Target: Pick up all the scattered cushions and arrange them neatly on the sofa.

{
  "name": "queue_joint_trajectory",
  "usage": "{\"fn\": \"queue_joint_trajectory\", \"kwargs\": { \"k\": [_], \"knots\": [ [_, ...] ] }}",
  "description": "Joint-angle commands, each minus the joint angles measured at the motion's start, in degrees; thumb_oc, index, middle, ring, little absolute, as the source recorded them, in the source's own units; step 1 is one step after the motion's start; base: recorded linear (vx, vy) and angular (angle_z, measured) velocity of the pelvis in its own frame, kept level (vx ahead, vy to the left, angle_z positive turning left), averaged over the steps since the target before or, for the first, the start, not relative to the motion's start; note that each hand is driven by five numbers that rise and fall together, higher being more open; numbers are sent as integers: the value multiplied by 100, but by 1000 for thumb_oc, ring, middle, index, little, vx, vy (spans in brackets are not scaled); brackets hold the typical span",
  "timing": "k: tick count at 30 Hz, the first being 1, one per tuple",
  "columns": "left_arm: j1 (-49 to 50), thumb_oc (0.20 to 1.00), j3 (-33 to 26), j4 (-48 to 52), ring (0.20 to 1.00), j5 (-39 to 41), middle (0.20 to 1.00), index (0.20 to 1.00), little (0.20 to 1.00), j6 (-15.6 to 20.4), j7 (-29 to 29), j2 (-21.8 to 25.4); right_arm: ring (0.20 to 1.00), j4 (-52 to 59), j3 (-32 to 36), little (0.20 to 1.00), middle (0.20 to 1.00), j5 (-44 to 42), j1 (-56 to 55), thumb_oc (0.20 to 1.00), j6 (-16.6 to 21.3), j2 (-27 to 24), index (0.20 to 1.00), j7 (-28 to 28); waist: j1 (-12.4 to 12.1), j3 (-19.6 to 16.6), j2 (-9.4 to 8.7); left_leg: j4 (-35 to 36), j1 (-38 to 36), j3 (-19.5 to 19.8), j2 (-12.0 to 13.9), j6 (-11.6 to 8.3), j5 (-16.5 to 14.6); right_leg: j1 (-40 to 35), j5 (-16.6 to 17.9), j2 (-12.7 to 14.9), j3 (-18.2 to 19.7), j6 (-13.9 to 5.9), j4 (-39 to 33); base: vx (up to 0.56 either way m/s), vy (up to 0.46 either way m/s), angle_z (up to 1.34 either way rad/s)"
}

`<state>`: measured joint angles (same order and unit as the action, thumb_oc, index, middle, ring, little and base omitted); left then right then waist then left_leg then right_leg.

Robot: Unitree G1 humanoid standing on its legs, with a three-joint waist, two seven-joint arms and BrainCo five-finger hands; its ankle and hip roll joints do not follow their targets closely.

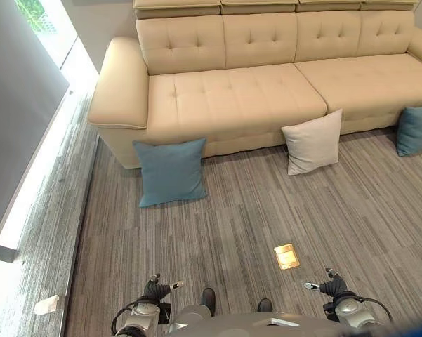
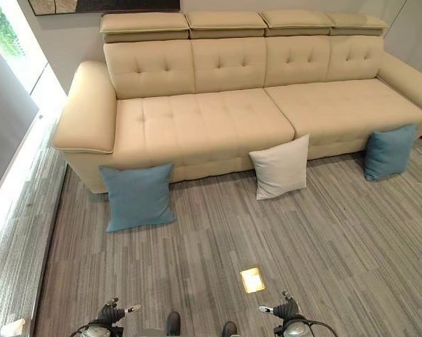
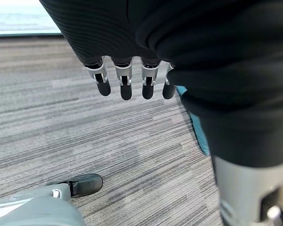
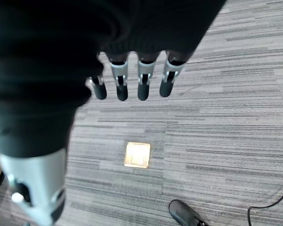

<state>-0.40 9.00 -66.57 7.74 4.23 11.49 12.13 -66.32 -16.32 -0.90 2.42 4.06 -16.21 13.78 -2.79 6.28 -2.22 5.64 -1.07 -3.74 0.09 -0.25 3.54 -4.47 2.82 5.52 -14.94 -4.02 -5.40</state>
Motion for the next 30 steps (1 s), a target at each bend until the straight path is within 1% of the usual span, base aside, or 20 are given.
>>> {"fn": "queue_joint_trajectory", "kwargs": {
  "k": [1,6,15,18,19,20,24,27,28,29,30],
  "knots": [
    [-333,1000,225,-155,1000,-26,1000,1000,1000,103,51,-11,1000,-118,-154,1000,1000,124,385,1000,89,-79,1000,54,-131,238,122,-64,-224,-617,109,-181,-405,-91,-341,152,-440,-360,40,0,0,0],
    [-304,1000,184,-341,1000,-59,1000,1000,1000,52,48,-35,1000,-157,-157,1000,1000,127,388,1000,73,-67,1000,38,-170,232,116,-64,-206,-553,93,-183,-389,-110,-348,155,-481,-355,40,-2,-3,2],
    [-229,1000,160,-505,1000,-147,1000,1000,1000,30,5,-62,1000,-179,-189,1000,1000,78,400,1000,90,-58,1000,-58,-281,229,114,-64,-162,-401,92,-214,-339,-166,-400,153,-670,-318,40,6,-29,11],
    [-216,1000,139,-484,1000,-112,1000,1000,1000,32,18,-38,1000,-193,-250,1000,1000,237,420,1000,71,-90,1000,12,-410,276,96,-64,-145,-209,110,-247,-293,-209,-460,109,-780,-275,40,16,-86,29],
    [-216,1000,139,-484,1000,-112,1000,1000,1000,32,18,-38,1000,-193,-250,1000,1000,237,421,1000,71,-90,1000,12,-406,277,96,-64,-145,-205,110,-247,-293,-210,-461,109,-784,-275,40,-10,-111,24],
    [-215,1000,142,-452,1000,-65,1000,1000,1000,46,26,-26,1000,-167,-249,1000,1000,243,424,1000,69,-101,1000,38,-466,300,92,-79,-107,-122,129,-266,-264,-212,-492,86,-831,-245,40,-6,-78,25],
    [-201,1000,134,-434,1000,-31,1000,1000,1000,54,1,-16,1000,-98,-300,1000,1000,290,408,1000,86,-124,1000,24,-561,359,62,-196,-14,19,165,-309,-246,-245,-550,44,-954,-185,40,-8,-88,38],
    [-279,1000,184,-389,1000,3,1000,1000,1000,69,-15,0,1000,-65,-300,1000,1000,276,431,1000,105,-187,1000,31,-662,532,30,-606,312,151,178,-396,-248,-257,-602,47,-1149,-116,40,-81,-101,47],
    [-327,1000,226,-341,1000,0,1000,1000,1000,74,-18,-14,1000,-63,-230,1000,1000,215,426,1000,108,-219,1000,42,-675,588,14,-808,543,142,160,-430,-226,-243,-620,66,-1320,-95,40,-98,-58,167],
    [-343,1000,251,-311,1000,-9,1000,1000,1000,72,-8,-22,1000,-65,-198,1000,1000,187,419,1000,97,-236,1000,50,-677,604,5,-896,658,42,176,-434,-205,-236,-629,85,-1406,-93,40,-37,-79,180],
    [-315,1000,289,-268,1000,-42,1000,1000,1000,52,-3,-38,1000,-72,-143,1000,1000,154,372,1000,65,-261,1000,65,-630,559,-2,-922,693,-308,260,-434,-314,-297,-754,59,-1527,-88,40,5,-34,100]
  ]
}}
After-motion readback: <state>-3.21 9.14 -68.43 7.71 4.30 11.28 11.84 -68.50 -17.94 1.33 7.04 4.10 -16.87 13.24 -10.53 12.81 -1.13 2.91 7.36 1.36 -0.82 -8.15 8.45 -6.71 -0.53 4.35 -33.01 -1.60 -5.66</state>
